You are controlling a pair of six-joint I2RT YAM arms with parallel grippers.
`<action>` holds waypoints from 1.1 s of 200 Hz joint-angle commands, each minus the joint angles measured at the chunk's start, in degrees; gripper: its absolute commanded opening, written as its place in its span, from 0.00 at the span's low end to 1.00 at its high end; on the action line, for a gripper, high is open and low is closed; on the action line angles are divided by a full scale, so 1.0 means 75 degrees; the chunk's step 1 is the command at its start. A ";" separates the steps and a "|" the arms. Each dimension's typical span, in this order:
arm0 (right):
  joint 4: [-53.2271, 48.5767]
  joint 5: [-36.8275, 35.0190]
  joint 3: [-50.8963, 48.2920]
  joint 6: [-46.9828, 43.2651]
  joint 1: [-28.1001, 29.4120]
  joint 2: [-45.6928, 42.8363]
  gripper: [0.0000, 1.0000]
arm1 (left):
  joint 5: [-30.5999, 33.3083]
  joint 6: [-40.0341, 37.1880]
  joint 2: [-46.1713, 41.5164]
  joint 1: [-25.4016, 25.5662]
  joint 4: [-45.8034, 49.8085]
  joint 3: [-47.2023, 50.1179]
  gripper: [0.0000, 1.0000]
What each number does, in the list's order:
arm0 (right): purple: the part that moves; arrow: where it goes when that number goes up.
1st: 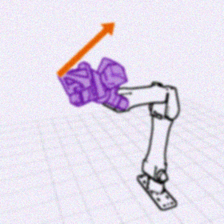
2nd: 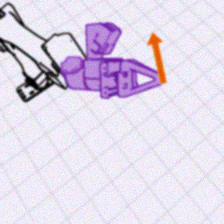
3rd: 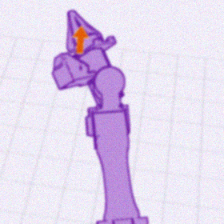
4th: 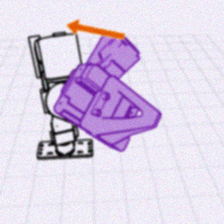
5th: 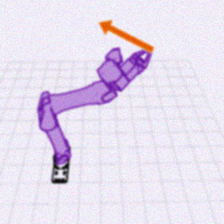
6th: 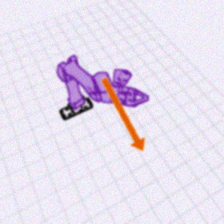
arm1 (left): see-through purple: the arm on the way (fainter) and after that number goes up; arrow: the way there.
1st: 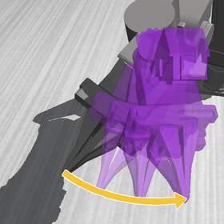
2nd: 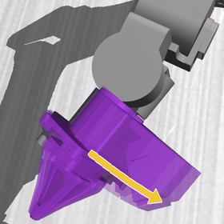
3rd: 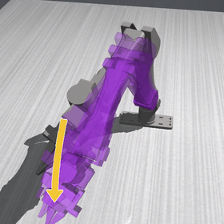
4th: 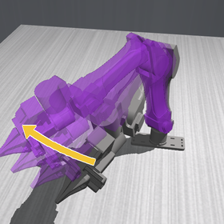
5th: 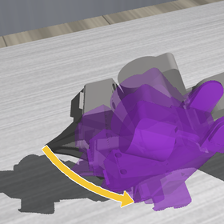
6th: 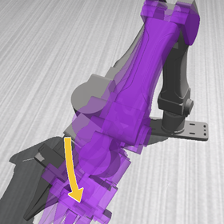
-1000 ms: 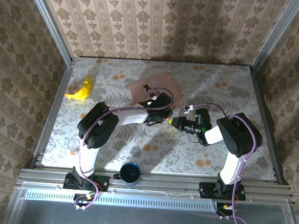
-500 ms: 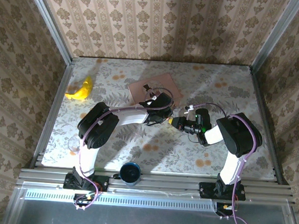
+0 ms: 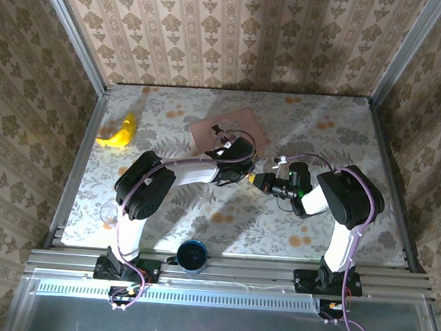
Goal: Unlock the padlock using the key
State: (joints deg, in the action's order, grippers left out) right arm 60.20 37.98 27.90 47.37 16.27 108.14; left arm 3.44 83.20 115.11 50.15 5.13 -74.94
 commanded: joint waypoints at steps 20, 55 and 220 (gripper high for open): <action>0.0692 -0.0455 -0.0005 0.0166 -0.0200 0.0207 0.00 | -0.1082 0.0729 -0.0032 0.0204 0.0160 0.0277 0.00; 0.0691 -0.0467 0.0001 0.0180 -0.0209 0.0183 0.00 | -0.1093 0.0731 -0.0023 0.0215 0.0149 0.0264 0.00; 0.0867 -0.0456 -0.0005 0.0294 -0.0224 0.0157 0.00 | -0.1090 0.0835 -0.0049 0.0203 0.0100 0.0342 0.00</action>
State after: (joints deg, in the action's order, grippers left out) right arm 62.63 38.00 27.49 49.65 15.99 108.75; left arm 3.42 83.77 115.02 50.17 4.12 -74.56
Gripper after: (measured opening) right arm 0.066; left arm 0.287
